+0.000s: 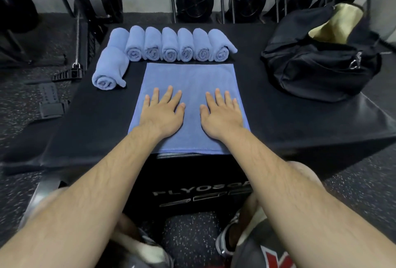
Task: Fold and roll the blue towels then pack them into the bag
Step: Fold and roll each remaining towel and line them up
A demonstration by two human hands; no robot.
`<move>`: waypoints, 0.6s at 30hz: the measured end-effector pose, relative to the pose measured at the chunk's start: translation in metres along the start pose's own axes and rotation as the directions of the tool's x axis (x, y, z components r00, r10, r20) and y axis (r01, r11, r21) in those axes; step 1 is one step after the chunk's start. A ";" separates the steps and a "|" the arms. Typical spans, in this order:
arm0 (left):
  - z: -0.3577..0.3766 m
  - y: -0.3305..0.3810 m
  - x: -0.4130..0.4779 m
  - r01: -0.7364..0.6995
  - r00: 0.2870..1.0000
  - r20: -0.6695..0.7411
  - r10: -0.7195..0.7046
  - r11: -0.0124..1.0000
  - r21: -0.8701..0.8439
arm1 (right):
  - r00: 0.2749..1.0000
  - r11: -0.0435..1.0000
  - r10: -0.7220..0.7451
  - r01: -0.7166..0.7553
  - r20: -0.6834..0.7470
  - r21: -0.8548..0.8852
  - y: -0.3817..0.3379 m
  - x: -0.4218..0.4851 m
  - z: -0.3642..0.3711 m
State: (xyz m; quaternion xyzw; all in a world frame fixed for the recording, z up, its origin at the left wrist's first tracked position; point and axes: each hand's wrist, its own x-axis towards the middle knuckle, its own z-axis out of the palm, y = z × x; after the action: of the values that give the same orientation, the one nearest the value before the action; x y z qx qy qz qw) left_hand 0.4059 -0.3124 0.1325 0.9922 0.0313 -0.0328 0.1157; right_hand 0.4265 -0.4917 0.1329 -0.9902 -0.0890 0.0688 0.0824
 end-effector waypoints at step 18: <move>0.016 -0.033 -0.115 -0.027 0.988 -0.151 0.029 0.999 0.019 | 0.996 0.996 -0.081 0.082 -0.036 0.021 -0.053 -0.107 0.029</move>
State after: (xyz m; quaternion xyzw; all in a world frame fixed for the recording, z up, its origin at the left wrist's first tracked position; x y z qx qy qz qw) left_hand 0.2882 -0.2902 0.1173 0.9932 0.0258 0.0438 0.1049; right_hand 0.3088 -0.4558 0.1272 -0.9858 -0.1272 0.0491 0.0977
